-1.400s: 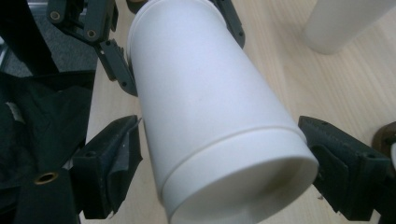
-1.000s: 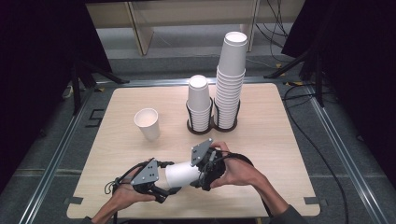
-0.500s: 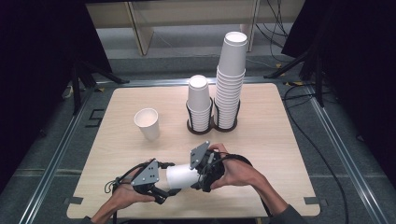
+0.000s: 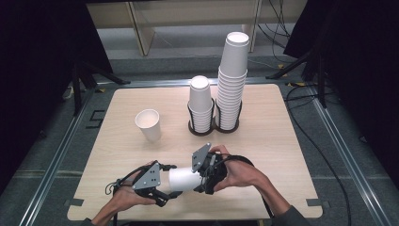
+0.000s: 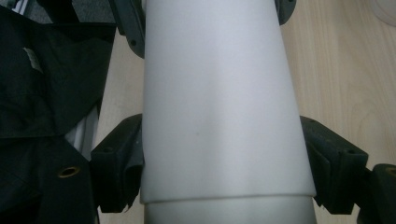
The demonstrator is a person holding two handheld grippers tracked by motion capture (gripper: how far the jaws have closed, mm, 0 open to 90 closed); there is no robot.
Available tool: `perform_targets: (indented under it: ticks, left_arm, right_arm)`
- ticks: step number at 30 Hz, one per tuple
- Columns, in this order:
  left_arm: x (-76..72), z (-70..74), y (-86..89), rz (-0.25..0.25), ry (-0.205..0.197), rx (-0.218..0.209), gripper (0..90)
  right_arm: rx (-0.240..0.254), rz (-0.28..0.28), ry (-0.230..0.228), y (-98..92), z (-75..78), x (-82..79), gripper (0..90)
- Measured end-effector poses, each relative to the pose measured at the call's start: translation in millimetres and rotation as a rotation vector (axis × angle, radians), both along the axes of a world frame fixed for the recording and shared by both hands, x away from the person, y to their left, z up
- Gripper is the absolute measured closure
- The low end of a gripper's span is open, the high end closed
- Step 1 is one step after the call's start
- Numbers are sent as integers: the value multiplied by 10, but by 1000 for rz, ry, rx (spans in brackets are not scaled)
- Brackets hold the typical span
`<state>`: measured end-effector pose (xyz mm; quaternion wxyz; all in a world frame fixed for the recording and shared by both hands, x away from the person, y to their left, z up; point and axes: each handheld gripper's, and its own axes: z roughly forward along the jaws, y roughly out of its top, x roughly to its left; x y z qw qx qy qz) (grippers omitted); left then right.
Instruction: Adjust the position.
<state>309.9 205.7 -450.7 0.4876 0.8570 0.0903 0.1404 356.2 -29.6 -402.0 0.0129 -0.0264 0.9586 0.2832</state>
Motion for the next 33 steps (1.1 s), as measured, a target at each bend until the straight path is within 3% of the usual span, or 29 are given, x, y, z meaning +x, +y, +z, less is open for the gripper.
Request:
perform_targets:
  ticks: [2, 4, 6, 7, 10, 11, 12, 16, 17, 23, 29, 31, 33]
  left_arm:
    - [-1, -7, -7, -1, -2, -8, 178]
    - [-4, -14, -14, -4, -1, -23, 178]
    - [-5, -4, -7, -7, -4, -8, 181]
    - [-6, -1, -4, -6, -6, -7, 182]
    - [-3, -5, -5, -7, -9, -21, 181]
    - [-1, 6, 3, -6, -11, -12, 177]
    - [-4, 7, 1, -2, -6, -25, 172]
    - [10, 12, 16, 19, -2, -92, 139]
    - [16, 5, 15, 22, -3, -131, 128]
    - [31, 32, 98, 62, -7, -247, 107]
    - [69, 36, 160, 114, 25, -299, 145]
    - [83, 34, 163, 123, 32, -344, 144]
    - [80, 50, 174, 141, 55, -356, 144]
  right_arm:
    - [-7, 20, -21, 13, -11, 8, 241]
    - [-15, 23, -21, 16, -25, 13, 241]
    - [-23, 17, -2, 17, -43, 8, 252]
    - [-28, 21, -26, 18, -40, 7, 256]
    - [-21, 43, -40, 17, -24, 4, 262]
    - [-20, 32, -21, 13, -25, -2, 263]
    - [-23, 34, -42, 6, -21, 11, 262]
    - [7, 35, -36, -7, 5, 0, 260]
    - [12, 32, -37, -13, 17, 1, 257]
    - [67, 13, -35, -94, 89, 40, 252]
    - [156, -41, -25, -225, 181, 116, 249]
    - [181, -71, -11, -280, 209, 131, 248]
    - [209, -84, 1, -315, 226, 147, 248]
